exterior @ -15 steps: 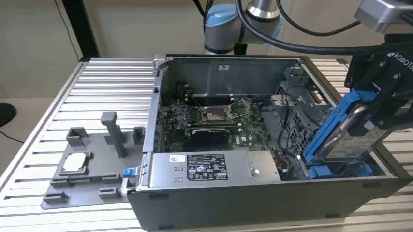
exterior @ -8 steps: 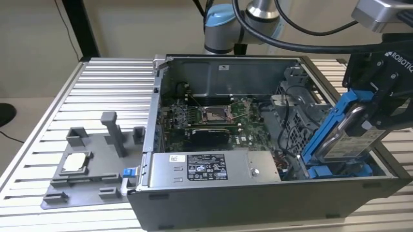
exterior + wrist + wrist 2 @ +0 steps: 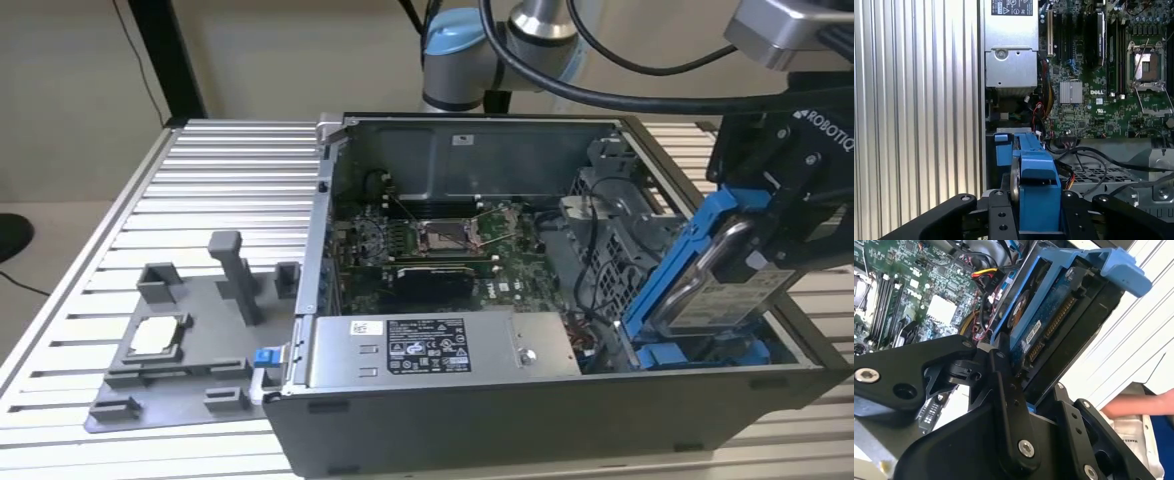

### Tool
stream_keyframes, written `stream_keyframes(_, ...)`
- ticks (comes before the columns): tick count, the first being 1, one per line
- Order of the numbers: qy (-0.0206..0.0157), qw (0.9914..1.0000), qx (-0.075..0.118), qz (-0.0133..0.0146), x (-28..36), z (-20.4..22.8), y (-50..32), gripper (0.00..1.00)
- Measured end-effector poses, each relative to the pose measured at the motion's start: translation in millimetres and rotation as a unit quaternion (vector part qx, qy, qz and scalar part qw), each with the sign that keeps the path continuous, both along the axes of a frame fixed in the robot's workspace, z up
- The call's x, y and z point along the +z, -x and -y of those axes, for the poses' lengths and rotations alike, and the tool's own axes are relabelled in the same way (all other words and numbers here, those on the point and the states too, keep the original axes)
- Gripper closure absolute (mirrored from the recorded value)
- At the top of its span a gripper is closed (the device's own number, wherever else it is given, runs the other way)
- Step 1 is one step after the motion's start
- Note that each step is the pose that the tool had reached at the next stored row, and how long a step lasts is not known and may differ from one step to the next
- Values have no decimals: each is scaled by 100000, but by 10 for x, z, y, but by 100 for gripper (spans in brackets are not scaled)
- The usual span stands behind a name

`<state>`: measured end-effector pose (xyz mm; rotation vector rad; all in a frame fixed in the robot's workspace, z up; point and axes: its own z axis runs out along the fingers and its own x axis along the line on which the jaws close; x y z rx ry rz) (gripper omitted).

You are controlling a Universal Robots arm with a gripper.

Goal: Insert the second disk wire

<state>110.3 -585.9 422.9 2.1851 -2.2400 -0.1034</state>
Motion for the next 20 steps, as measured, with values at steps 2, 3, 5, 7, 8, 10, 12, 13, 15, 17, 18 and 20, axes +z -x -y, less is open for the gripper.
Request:
stream_keyframes(2,-37,100000,-3,0,-9,0,0,100)
stream_keyframes(3,-59,100000,-3,-1,-14,1,0,100)
stream_keyframes(5,-113,100000,-2,-1,-24,0,0,100)
stream_keyframes(7,-179,100000,-4,-1,-32,1,0,100)
stream_keyframes(8,-213,100000,-4,0,-35,1,0,100)
stream_keyframes(10,-311,100000,-7,-4,-38,1,-3,100)
stream_keyframes(12,-407,99999,-6,-2,-39,0,-8,100)
stream_keyframes(13,-446,99999,-4,-1,-40,0,-12,100)
stream_keyframes(15,-524,99999,-7,-2,-42,0,-17,100)
stream_keyframes(17,-571,99998,-8,-1,-46,0,-19,100)
stream_keyframes(18,-594,99998,-6,0,-51,0,-20,100)
stream_keyframes(20,-608,99998,-3,-3,-59,1,-26,100)
